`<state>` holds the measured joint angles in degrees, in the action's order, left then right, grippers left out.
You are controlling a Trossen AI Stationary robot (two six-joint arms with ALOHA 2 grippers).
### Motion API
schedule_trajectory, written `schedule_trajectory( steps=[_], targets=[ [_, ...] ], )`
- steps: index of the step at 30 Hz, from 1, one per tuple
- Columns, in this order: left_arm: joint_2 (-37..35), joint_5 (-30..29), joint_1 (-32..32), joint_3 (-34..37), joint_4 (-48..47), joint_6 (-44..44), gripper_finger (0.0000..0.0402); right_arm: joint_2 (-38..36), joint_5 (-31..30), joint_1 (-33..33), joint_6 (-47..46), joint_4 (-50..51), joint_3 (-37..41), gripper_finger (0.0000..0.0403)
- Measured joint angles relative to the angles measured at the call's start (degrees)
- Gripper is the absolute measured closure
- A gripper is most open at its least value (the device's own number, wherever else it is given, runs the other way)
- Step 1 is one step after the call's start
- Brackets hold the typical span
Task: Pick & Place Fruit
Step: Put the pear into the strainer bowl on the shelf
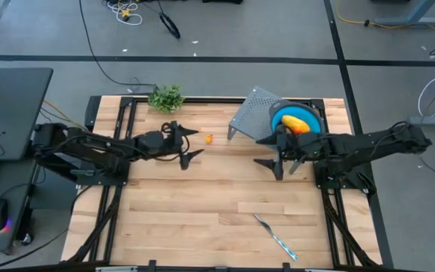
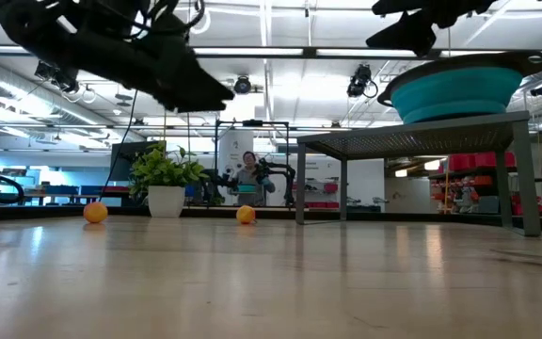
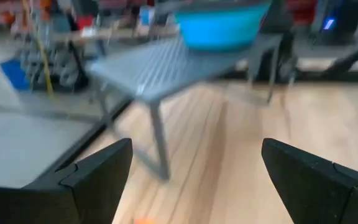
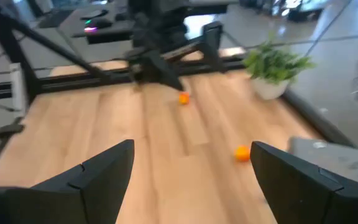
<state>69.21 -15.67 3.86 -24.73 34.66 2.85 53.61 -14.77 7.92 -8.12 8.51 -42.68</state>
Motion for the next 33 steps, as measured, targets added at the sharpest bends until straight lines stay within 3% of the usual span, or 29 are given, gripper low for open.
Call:
schedule_trajectory(
  steps=[3, 8, 10, 15, 24, 33],
  targets=[
    [-3.52, -0.85, -0.11, -0.07, -6.72, -2.82, 0.0036, 1.22, 0.46, 1.00, 0.09, -0.38, 0.00, 0.0071],
    [-11.90, -13.89, 0.09, -0.14, -22.52, -12.09, 0.0036, 1.90, 0.42, 2.11, 0.08, -2.45, 0.02, 0.0071],
    [-15.34, -15.98, 0.32, -0.97, -30.48, -17.77, 0.0036, 2.07, 0.44, 2.70, 0.05, -4.45, 0.02, 0.0071],
    [-19.22, -16.50, 0.65, -2.29, -44.30, -31.92, 0.0036, 2.20, 0.40, 3.84, 1.89, -8.30, 0.02, 0.0071],
    [-15.19, -16.29, 1.80, -2.38, -61.35, -45.19, 0.0036, 3.42, 0.35, 3.66, 5.34, -10.50, 0.04, 0.0071],
    [-10.17, -11.69, 1.52, -2.33, -69.83, -55.99, 0.0036, 3.81, -0.02, 3.63, 11.53, -17.26, 0.02, 0.0071]
  ],
)
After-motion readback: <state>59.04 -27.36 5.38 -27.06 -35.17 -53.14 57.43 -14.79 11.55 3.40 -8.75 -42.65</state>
